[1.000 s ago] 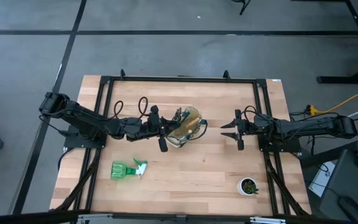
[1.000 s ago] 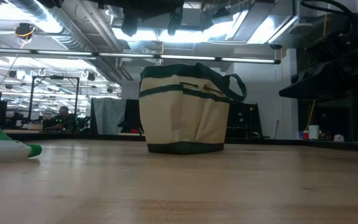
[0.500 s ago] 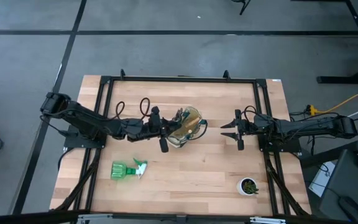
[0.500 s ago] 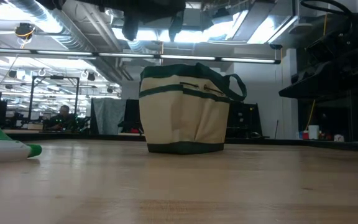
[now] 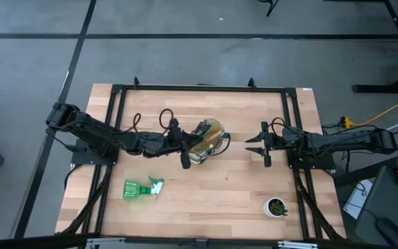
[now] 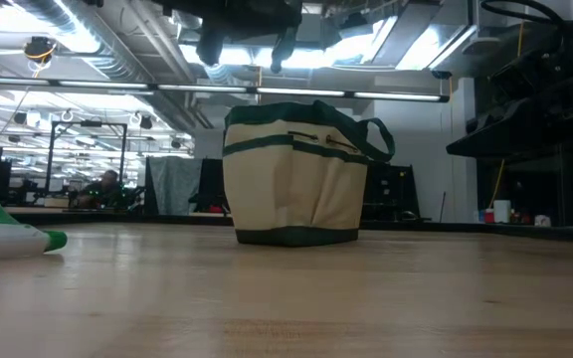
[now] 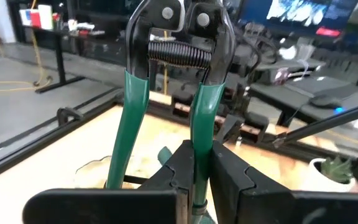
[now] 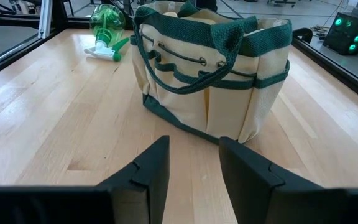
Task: Pick & Place Garden tools in Gardening bag
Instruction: Put the shear scissors into the gardening bag
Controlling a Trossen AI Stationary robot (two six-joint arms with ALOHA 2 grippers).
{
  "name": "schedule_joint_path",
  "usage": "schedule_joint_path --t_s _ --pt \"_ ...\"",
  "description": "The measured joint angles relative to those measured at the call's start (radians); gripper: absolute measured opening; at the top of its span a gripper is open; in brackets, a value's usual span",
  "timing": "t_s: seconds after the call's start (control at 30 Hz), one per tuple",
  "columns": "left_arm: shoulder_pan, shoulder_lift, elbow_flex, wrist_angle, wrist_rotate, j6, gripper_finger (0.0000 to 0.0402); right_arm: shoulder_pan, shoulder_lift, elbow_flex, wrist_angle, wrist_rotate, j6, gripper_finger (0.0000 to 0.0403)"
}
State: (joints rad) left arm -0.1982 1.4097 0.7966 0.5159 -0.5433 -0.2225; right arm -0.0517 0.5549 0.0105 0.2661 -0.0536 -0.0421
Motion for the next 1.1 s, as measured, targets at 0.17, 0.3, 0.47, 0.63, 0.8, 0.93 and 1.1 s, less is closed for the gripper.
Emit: schedule_joint_path --t_s 0.17,0.3,0.47,0.63,0.8,0.93,1.1 --pt "0.0 0.024 0.052 -0.041 -0.013 0.005 0.0024 0.0 0.0 0.0 0.0 0.0 0.0 0.0144" --pt "0.0 0.059 0.08 -0.043 -0.012 0.017 0.0024 0.0 0.0 0.0 0.0 0.0 0.0 0.0144" --pt "0.005 0.104 0.111 -0.041 -0.003 0.018 0.0024 0.0 0.0 0.0 0.0 0.0 0.0 0.0144" --pt "0.011 0.133 0.118 -0.042 0.0 0.012 0.0024 0.0 0.0 0.0 0.0 0.0 0.0 0.0144" --pt "0.011 0.134 0.118 -0.078 -0.006 -0.024 0.0024 0.0 0.0 0.0 0.0 0.0 0.0 0.0144" --pt "0.013 0.134 0.118 -0.087 -0.021 -0.022 0.0024 0.0 0.0 0.0 0.0 0.0 0.0 0.0144" --pt "0.024 0.134 0.118 -0.147 0.013 -0.08 0.0024 0.0 0.0 0.0 0.0 0.0 0.0 0.0144"
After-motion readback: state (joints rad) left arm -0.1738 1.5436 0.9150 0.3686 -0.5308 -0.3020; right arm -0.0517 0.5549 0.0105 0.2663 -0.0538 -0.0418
